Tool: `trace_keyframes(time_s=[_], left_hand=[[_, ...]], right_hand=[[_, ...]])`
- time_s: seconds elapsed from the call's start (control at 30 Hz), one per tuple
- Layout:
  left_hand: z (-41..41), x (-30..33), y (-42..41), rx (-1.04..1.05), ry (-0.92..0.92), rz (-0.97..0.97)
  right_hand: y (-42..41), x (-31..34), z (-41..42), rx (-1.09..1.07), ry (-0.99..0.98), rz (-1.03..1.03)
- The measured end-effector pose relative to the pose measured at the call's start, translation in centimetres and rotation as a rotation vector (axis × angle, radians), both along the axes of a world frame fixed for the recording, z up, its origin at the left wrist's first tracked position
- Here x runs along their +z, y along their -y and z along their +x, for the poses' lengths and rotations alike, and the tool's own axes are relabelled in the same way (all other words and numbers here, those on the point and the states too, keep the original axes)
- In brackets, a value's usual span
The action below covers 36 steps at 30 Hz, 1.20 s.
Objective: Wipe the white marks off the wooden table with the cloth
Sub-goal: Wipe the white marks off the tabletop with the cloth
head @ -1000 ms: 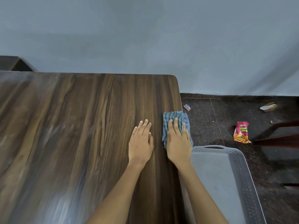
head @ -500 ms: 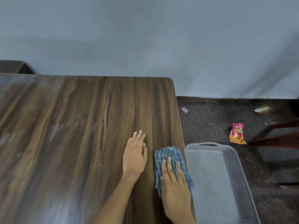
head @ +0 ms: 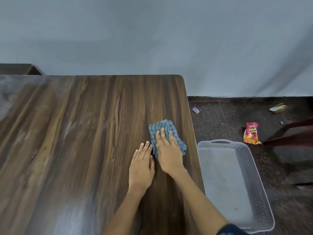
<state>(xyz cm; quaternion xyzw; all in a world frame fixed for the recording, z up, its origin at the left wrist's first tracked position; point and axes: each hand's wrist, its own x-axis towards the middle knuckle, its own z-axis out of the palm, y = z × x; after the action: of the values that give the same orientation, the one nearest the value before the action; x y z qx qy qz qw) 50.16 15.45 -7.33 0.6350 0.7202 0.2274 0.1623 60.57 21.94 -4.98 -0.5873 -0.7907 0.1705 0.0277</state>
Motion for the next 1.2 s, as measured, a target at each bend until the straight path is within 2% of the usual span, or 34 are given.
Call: trace_keyframes(time_s=[0.1,0.2,0.4,0.5,0.67,0.73,0.8,1.0,1.07,1.2], left_hand=[[-0.2,0.0,0.8,0.009,0.016,-0.001],[-0.3,0.2,1.8,-0.002,0.001,0.008],[-0.4,0.3,3.7,0.002,-0.036,-0.012],[-0.3,0.4,4.6,0.017,-0.027,-0.011],[-0.4,0.5,5.8,0.003,-0.033,-0.029],[-0.5,0.5,6.5,-0.002,-0.039,-0.034],[-0.6,0.5,7.1,-0.003,-0.04,-0.042],[-0.7,0.5,8.7,0.01,-0.061,-0.055],[-0.7,0.5,9.1,0.006,-0.059,-0.05],[-0.8,0.4,9.6,-0.006,-0.039,-0.045]], right_hand=[[5.7,0.4,1.8,0.047,0.024,0.002],[8.8,0.4,4.7,-0.099,0.066,-0.027],[2.8,0.8,4.8,-0.276,0.041,-0.05],[3.0,0.5,3.2,-0.176,0.05,-0.051],[10.4,-0.4,4.4,0.121,0.046,-0.069],[13.0,-0.1,6.2,0.105,0.076,-0.051],[13.8,0.3,7.7,-0.002,0.109,0.043],[8.0,1.2,5.3,-0.23,0.052,-0.08],[7.5,1.3,3.3,-0.21,0.021,-0.075],[11.5,0.3,1.5,0.036,0.028,-0.039]])
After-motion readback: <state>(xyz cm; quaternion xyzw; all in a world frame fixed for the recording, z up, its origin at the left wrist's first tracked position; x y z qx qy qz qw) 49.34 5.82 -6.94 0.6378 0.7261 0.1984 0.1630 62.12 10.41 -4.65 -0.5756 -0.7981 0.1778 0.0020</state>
